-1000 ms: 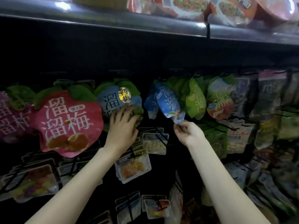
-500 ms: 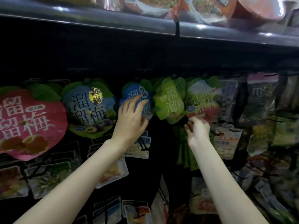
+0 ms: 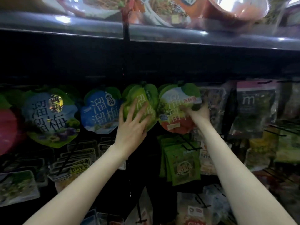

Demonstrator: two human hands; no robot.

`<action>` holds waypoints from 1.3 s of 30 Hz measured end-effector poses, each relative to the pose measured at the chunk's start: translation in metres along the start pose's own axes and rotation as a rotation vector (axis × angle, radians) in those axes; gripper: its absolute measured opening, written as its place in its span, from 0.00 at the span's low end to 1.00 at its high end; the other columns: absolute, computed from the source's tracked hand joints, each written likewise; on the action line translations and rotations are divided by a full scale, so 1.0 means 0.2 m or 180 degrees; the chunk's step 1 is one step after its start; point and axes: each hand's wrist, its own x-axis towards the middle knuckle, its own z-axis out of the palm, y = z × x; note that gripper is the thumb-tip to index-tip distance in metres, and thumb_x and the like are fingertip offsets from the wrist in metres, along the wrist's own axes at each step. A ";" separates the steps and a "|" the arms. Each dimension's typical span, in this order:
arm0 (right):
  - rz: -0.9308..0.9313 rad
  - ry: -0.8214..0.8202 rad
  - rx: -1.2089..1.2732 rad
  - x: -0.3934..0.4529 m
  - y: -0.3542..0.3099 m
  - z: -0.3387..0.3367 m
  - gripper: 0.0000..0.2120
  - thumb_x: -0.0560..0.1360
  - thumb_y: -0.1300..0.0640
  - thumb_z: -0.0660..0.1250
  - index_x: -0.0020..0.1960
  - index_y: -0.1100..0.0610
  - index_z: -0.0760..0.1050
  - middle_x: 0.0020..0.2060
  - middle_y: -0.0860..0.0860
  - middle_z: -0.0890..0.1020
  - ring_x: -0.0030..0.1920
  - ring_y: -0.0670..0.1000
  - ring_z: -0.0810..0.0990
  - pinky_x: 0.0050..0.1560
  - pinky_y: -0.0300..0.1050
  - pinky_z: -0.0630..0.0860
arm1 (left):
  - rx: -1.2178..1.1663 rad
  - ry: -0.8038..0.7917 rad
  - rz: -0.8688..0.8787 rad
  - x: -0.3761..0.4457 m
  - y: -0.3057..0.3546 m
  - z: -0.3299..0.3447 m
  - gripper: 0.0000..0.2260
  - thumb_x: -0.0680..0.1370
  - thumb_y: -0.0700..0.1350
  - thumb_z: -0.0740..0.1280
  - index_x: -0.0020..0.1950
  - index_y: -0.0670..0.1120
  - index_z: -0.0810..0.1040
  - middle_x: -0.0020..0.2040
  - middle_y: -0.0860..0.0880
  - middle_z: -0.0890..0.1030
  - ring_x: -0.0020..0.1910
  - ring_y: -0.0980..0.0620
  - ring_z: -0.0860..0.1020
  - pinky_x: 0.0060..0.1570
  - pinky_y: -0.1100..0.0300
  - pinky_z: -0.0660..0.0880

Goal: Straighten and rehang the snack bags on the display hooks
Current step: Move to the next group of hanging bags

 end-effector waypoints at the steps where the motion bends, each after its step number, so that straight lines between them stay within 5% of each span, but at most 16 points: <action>1: -0.0034 0.0051 -0.0027 0.01 0.00 -0.01 0.47 0.66 0.50 0.76 0.75 0.56 0.52 0.72 0.55 0.64 0.72 0.56 0.63 0.70 0.54 0.63 | 0.0030 -0.0001 -0.0031 0.00 0.00 0.01 0.21 0.63 0.43 0.76 0.56 0.48 0.80 0.71 0.45 0.68 0.73 0.40 0.54 0.68 0.36 0.45; 9: -0.1195 0.0797 -0.1858 -0.02 -0.20 -0.20 0.19 0.75 0.63 0.65 0.66 0.58 0.72 0.65 0.58 0.70 0.61 0.63 0.73 0.60 0.53 0.72 | 0.0130 0.0095 -0.0157 -0.01 -0.03 0.02 0.17 0.62 0.39 0.75 0.50 0.45 0.80 0.70 0.44 0.69 0.72 0.40 0.56 0.68 0.37 0.47; 21: -0.0920 0.0774 -0.2149 -0.12 -0.15 -0.13 0.25 0.76 0.62 0.65 0.70 0.60 0.64 0.70 0.62 0.62 0.66 0.66 0.66 0.66 0.61 0.65 | -0.0092 0.0113 -0.0089 -0.03 -0.02 0.06 0.19 0.63 0.40 0.74 0.54 0.47 0.79 0.69 0.44 0.71 0.71 0.43 0.59 0.68 0.39 0.52; 23: -0.1298 0.0902 -0.2587 -0.18 -0.12 -0.05 0.27 0.74 0.63 0.66 0.70 0.62 0.61 0.68 0.64 0.60 0.66 0.68 0.61 0.65 0.64 0.60 | -0.0174 0.0083 -0.0158 -0.07 -0.02 0.05 0.22 0.64 0.40 0.73 0.57 0.46 0.77 0.68 0.45 0.72 0.69 0.44 0.61 0.67 0.40 0.56; 26: -0.2269 0.0924 -0.2320 -0.29 -0.12 0.14 0.24 0.71 0.65 0.67 0.65 0.64 0.66 0.61 0.65 0.67 0.60 0.65 0.64 0.58 0.59 0.65 | -0.0386 0.0281 -0.0346 -0.16 -0.08 -0.01 0.21 0.68 0.40 0.66 0.61 0.45 0.73 0.66 0.44 0.73 0.67 0.45 0.64 0.67 0.45 0.54; 33: -0.2983 0.0011 -0.1152 -0.61 -0.34 0.79 0.17 0.73 0.65 0.66 0.61 0.64 0.70 0.56 0.63 0.70 0.57 0.61 0.71 0.56 0.47 0.69 | -0.0087 0.0752 -0.0812 -0.40 -0.61 -0.33 0.18 0.73 0.41 0.61 0.63 0.46 0.70 0.66 0.46 0.69 0.67 0.47 0.64 0.68 0.48 0.57; 39: -0.2256 -0.1206 -0.0494 -0.99 -0.49 1.35 0.20 0.77 0.56 0.64 0.67 0.60 0.66 0.62 0.57 0.69 0.63 0.54 0.68 0.51 0.29 0.59 | 0.0084 0.0235 -0.1563 -0.76 -1.16 -0.65 0.20 0.72 0.46 0.57 0.64 0.45 0.67 0.67 0.43 0.69 0.67 0.45 0.61 0.66 0.47 0.57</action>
